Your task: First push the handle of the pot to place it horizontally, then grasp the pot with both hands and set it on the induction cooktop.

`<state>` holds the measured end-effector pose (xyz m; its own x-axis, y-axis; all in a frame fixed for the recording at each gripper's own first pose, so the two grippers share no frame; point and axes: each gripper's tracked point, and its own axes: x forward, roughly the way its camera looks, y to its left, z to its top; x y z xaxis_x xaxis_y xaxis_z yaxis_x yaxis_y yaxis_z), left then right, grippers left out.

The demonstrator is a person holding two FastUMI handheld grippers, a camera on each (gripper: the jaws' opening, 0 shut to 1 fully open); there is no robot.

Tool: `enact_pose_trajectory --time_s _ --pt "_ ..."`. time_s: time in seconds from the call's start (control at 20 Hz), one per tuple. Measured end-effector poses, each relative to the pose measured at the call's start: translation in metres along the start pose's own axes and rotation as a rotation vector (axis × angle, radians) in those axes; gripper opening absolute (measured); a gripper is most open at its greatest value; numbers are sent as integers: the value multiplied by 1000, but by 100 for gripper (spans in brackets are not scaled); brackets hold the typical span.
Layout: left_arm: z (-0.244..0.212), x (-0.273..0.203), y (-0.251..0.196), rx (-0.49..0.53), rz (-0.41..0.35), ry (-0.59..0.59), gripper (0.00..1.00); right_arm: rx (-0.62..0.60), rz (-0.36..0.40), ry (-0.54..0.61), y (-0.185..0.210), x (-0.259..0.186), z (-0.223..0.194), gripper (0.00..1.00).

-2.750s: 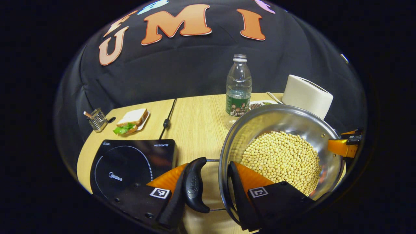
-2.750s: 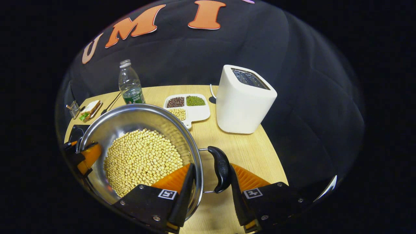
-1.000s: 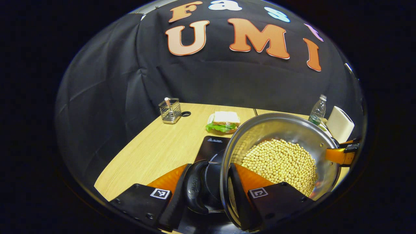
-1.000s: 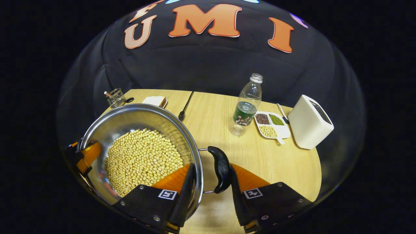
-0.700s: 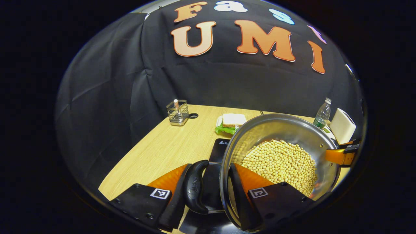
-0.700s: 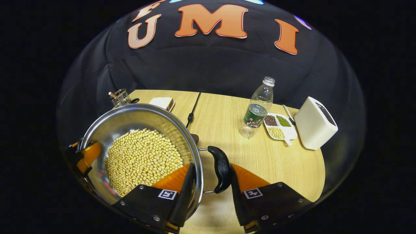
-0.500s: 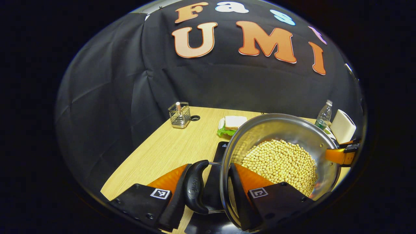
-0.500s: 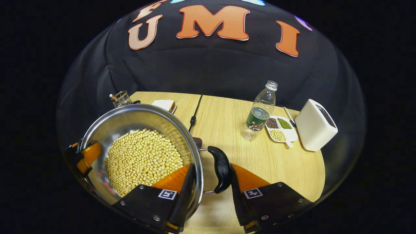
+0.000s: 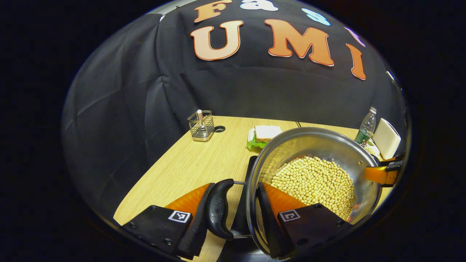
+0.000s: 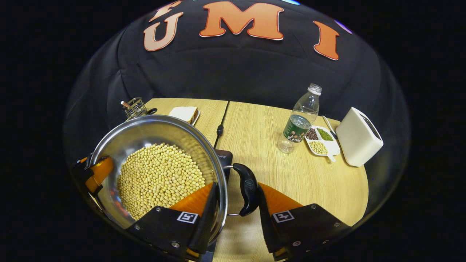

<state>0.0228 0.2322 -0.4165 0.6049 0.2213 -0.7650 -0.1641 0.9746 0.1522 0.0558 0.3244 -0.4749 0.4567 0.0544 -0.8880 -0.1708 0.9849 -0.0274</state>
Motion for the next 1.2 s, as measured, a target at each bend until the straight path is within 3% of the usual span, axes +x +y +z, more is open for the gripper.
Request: enact_pose_trajectory --time_s 0.15,0.2,0.25,0.3,0.5,0.65,0.7,0.8,0.9,1.05,1.2 --pt "0 8 -2 -1 -15 -5 74 2 -9 -2 -1 3 0 55" --pt "-1 11 -2 1 -22 -3 74 4 -10 1 -1 5 1 60" --pt "-4 15 -3 -1 -30 2 77 5 -12 6 0 6 0 60" --pt "-7 16 -3 -5 -37 7 70 7 -14 11 -2 6 -2 60" --pt "-11 26 -5 -26 -65 25 74 10 -22 10 -3 5 0 60" --pt "-15 31 -5 -41 -72 30 74 19 -3 9 0 4 2 61" --pt "-13 32 -5 -47 -67 22 79 25 9 8 0 4 2 62" --pt "-12 31 -3 -55 -62 11 81 73 66 6 4 -3 3 64" --pt "-3 23 0 -46 -52 -11 82 108 94 -50 -4 -17 18 71" --pt "30 2 11 -8 -5 -113 80 108 59 -172 -31 -49 47 73" --pt "68 -34 -1 2 -21 -211 81 104 24 -309 -59 -90 70 72"
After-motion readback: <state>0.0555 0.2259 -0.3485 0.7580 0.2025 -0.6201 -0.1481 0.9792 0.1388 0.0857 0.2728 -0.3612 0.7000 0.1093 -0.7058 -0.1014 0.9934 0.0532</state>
